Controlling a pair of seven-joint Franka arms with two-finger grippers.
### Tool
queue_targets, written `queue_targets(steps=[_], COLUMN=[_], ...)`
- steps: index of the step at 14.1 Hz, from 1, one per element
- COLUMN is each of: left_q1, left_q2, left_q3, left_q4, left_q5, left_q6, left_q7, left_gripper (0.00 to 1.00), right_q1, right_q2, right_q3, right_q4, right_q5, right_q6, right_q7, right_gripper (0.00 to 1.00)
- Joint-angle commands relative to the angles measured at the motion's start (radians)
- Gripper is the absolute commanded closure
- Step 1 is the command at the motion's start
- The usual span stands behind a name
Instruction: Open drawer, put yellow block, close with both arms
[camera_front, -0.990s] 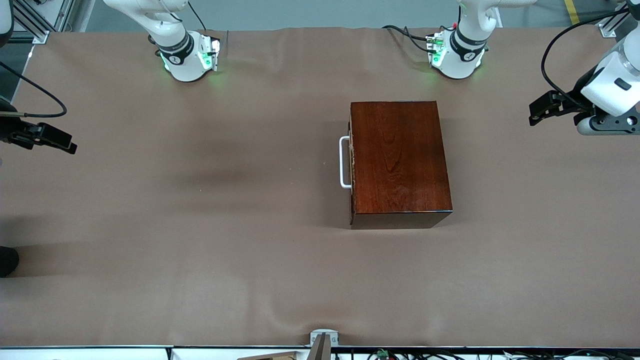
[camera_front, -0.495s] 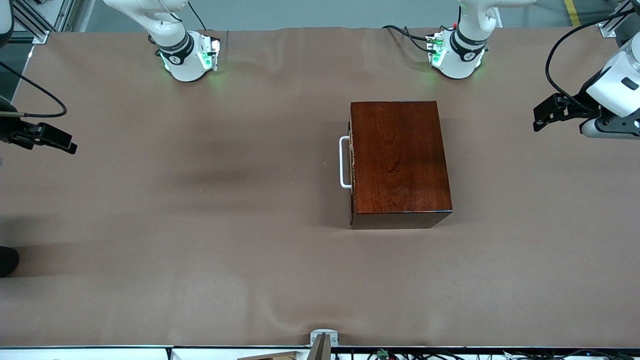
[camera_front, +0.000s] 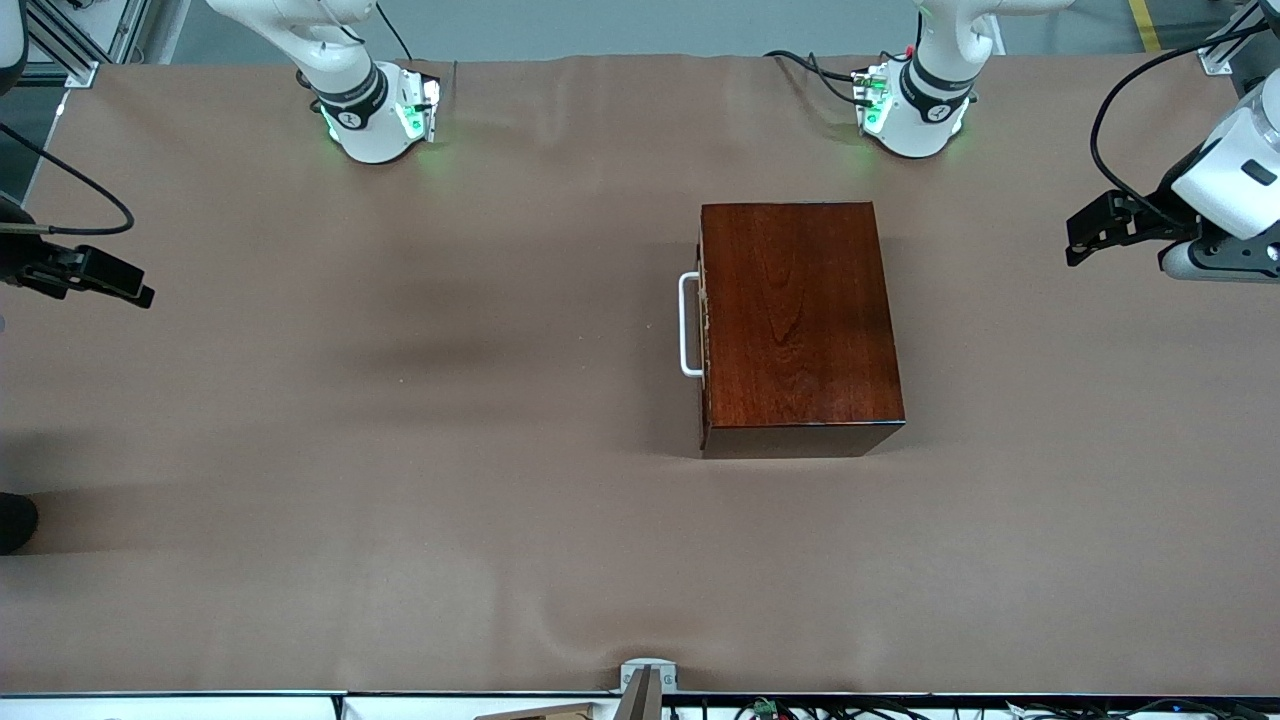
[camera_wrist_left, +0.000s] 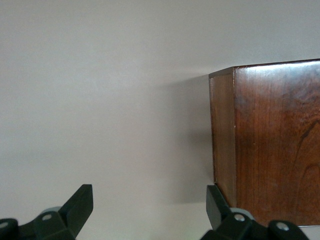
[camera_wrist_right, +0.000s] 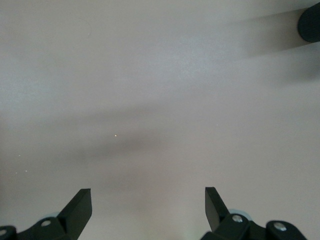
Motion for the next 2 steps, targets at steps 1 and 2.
queue_targets(steps=[1,2], left_q1=[0.011,0.013], left_q2=[0.008,0.008], left_q3=[-0.005,-0.005], left_q4=[0.022,0.022], left_q5=[-0.014,-0.014], left_q6=[-0.013,-0.013], left_q7=[0.027,0.025], left_gripper=[0.00,0.00], right_q1=[0.008,0.008], right_q2=[-0.010,-0.010], right_q3=[-0.004,-0.004], right_q4=[0.004,0.004], right_q5=[-0.006,-0.006], right_q6=[-0.007,-0.007], right_q7=[0.007,0.007], right_gripper=[0.00,0.00])
